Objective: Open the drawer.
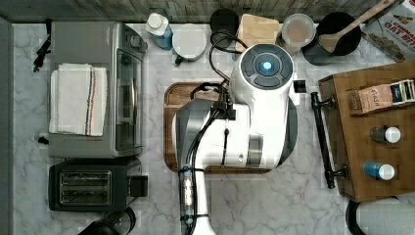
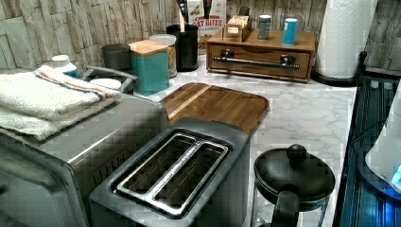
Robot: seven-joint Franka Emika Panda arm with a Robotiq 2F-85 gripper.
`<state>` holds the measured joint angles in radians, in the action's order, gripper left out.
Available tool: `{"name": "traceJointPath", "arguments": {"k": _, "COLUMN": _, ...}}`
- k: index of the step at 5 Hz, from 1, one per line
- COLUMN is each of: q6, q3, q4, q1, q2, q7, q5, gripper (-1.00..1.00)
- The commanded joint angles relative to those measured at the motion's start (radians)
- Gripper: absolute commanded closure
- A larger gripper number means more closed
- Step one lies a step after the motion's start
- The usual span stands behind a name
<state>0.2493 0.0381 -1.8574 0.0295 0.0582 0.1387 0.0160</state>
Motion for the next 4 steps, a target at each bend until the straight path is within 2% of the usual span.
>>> {"name": "traceJointPath", "arguments": {"k": 1, "q6": 0.000, "q3": 0.001, "q4": -0.003, "q1": 0.001, "q2": 0.000, "q7": 0.000, "q5": 0.000, "gripper": -1.00}}
{"name": "traceJointPath", "arguments": {"k": 2, "q6": 0.009, "q3": -0.016, "q4": -0.032, "q1": -0.020, "q2": -0.007, "q7": 0.018, "q5": 0.057, "gripper": -1.00}}
{"name": "traceJointPath", "arguments": {"k": 3, "q6": 0.106, "q3": -0.016, "q4": -0.177, "q1": -0.008, "q2": -0.102, "q7": 0.217, "q5": 0.082, "gripper": -1.00}}
{"name": "traceJointPath", "arguments": {"k": 4, "q6": 0.114, "q3": 0.012, "q4": -0.238, "q1": 0.017, "q2": -0.150, "q7": 0.408, "q5": 0.068, "gripper": -1.00}}
